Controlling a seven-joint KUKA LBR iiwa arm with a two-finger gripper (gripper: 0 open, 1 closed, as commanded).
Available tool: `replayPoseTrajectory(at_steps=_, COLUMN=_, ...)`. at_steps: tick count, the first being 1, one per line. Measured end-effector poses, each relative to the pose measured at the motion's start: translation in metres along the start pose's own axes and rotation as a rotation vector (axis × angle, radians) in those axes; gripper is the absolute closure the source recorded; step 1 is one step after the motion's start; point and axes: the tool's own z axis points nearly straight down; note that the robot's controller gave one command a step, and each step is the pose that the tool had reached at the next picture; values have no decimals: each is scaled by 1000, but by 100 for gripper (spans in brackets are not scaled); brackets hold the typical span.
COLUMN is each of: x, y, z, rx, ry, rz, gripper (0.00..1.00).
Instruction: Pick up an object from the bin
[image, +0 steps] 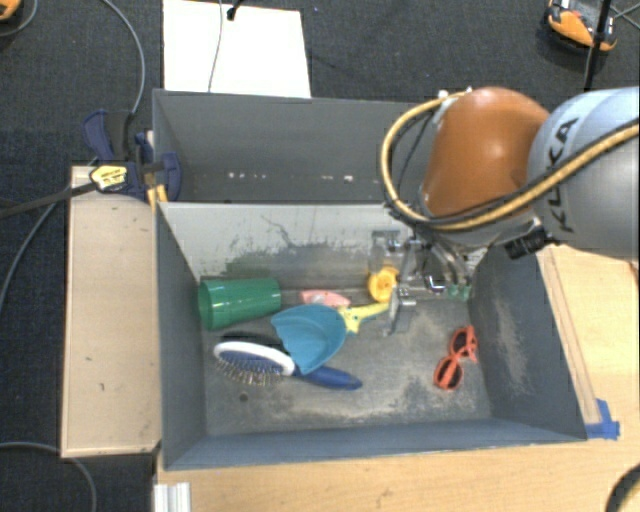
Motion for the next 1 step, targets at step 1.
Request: replayPoseTrajectory(at_steps=1, x=-1, y=0, z=-5, rx=0, ry=-8, rz=1, gripper=0)
